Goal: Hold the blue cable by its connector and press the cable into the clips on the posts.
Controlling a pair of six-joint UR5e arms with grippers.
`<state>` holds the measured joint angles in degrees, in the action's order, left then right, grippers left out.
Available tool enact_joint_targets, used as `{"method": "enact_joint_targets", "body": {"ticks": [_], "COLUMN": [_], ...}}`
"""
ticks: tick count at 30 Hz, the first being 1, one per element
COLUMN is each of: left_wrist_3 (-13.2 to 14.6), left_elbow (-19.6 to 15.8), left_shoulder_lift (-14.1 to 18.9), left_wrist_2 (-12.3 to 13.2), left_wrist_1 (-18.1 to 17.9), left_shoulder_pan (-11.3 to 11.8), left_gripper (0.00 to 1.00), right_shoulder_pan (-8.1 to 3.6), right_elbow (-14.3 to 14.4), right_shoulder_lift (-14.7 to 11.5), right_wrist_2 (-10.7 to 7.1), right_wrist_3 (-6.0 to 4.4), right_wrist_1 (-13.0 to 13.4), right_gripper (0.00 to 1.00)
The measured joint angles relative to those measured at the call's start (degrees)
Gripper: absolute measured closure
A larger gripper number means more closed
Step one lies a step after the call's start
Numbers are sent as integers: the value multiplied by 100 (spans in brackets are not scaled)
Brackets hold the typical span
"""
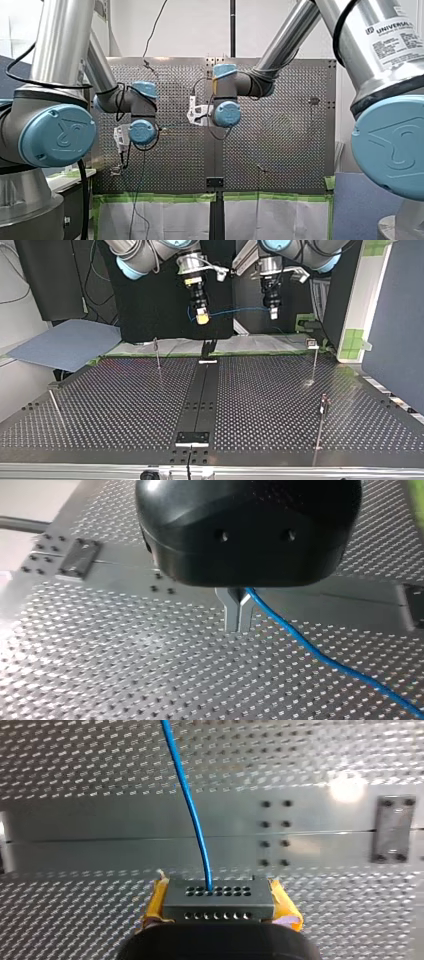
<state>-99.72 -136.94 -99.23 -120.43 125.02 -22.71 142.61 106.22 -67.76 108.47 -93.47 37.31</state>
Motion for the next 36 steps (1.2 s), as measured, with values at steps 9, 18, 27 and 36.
{"method": "enact_joint_targets", "body": {"ticks": [9,18,27,36], "left_wrist_3": [-98,-223,-469,-450], "left_elbow": [304,657,1114,1312], "left_shoulder_lift": [478,936,1436,1895], "left_wrist_2": [-260,-478,-592,-649], "left_wrist_1": [481,936,1436,1899], "left_shoulder_pan": [0,5,43,105], "left_gripper": [100,100,100,100], "right_shoulder_pan": [-185,-389,-559,-661], "right_elbow": [-278,-534,-585,-779], "right_shoulder_lift": [-523,-659,-639,-443], "right_wrist_2": [-211,-468,-866,-1054], "right_wrist_3": [-60,-68,-68,-85], "right_wrist_1": [-246,-441,-468,-492], "right_gripper": [100,100,100,100]}}
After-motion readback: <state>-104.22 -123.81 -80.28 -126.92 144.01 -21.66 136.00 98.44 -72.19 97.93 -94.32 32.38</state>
